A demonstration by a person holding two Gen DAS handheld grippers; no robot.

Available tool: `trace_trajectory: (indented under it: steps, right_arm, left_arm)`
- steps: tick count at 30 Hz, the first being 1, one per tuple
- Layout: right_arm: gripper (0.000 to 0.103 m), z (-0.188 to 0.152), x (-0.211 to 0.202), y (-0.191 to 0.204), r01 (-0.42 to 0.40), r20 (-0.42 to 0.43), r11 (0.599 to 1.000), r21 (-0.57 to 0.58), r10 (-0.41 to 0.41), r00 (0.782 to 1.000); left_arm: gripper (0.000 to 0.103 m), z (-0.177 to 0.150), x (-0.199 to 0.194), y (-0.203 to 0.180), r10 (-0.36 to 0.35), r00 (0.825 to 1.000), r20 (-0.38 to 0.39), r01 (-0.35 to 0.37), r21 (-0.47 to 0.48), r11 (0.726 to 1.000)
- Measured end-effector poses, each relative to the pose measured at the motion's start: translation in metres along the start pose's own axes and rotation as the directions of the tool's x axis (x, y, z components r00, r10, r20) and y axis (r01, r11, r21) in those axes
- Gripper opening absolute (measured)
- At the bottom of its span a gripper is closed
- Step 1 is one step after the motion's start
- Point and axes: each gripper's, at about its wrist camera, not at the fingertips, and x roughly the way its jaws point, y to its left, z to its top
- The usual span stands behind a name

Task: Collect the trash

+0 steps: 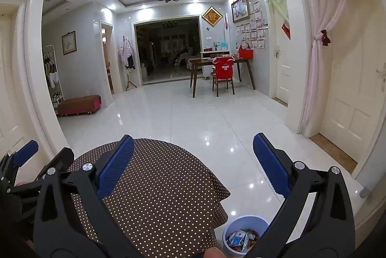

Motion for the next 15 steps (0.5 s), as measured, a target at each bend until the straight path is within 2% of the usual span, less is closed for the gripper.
trace_trajectory:
  steps: [15]
  right_arm:
    - [0.097, 0.0051, -0.0038, 0.0086, 0.004, 0.012, 1.0, -0.007, -0.003, 1.0]
  left_arm:
    - [0.098, 0.0003, -0.0099, 0.0071, -0.007, 1.0, 0.016, 0.008, -0.026, 1.0]
